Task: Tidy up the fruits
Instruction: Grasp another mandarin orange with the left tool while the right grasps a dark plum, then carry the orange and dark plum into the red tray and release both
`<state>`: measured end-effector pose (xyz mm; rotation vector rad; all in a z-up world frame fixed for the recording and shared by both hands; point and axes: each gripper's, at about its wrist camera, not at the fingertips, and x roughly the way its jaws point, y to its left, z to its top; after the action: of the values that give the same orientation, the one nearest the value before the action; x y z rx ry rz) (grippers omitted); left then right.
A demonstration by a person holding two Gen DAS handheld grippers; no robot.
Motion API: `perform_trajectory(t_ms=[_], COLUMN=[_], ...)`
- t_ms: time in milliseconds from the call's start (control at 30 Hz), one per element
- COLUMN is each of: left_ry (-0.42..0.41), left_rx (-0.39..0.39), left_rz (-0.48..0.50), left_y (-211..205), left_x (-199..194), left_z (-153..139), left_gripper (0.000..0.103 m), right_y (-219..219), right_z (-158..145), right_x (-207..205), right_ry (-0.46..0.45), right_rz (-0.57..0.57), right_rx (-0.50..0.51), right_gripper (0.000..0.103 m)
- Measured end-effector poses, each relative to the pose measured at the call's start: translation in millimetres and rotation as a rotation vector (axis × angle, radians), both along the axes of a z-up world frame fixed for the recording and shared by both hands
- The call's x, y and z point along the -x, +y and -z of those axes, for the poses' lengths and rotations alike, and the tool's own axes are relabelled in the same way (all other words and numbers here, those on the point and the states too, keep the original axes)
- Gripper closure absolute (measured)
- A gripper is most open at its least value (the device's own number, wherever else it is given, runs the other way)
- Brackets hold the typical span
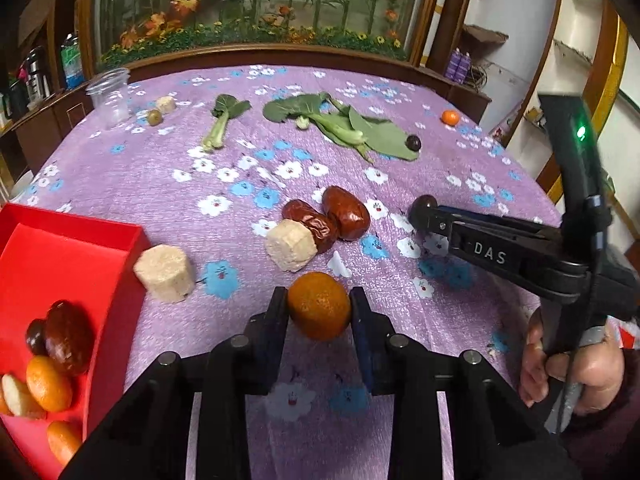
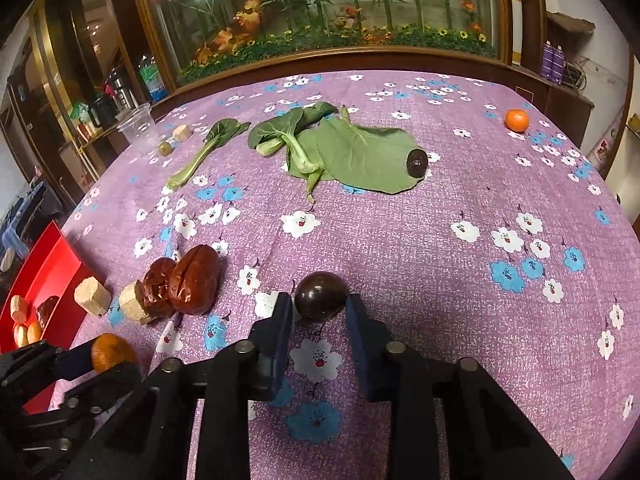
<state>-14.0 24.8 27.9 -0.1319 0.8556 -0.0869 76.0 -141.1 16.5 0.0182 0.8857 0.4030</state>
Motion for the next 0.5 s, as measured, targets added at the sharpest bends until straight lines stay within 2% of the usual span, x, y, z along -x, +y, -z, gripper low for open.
perform_trajectory(t_ms=[233, 500], left_ry=[-0.063, -0.145], left_rx=[0.047, 0.034], left_rz=[-0.076, -0.225], left_y=[30, 91], left_x=[34, 78], left_z=[-26, -54], left_gripper=[0.074, 0.073], right_y=[-10, -8], right_z=[-6, -20], right_x=[6, 27], right_ry=[-0.033, -0.062], right_rz=[0.025, 0.019], right_rx=[-0.035, -0.043], right_gripper=[0.077, 0.077])
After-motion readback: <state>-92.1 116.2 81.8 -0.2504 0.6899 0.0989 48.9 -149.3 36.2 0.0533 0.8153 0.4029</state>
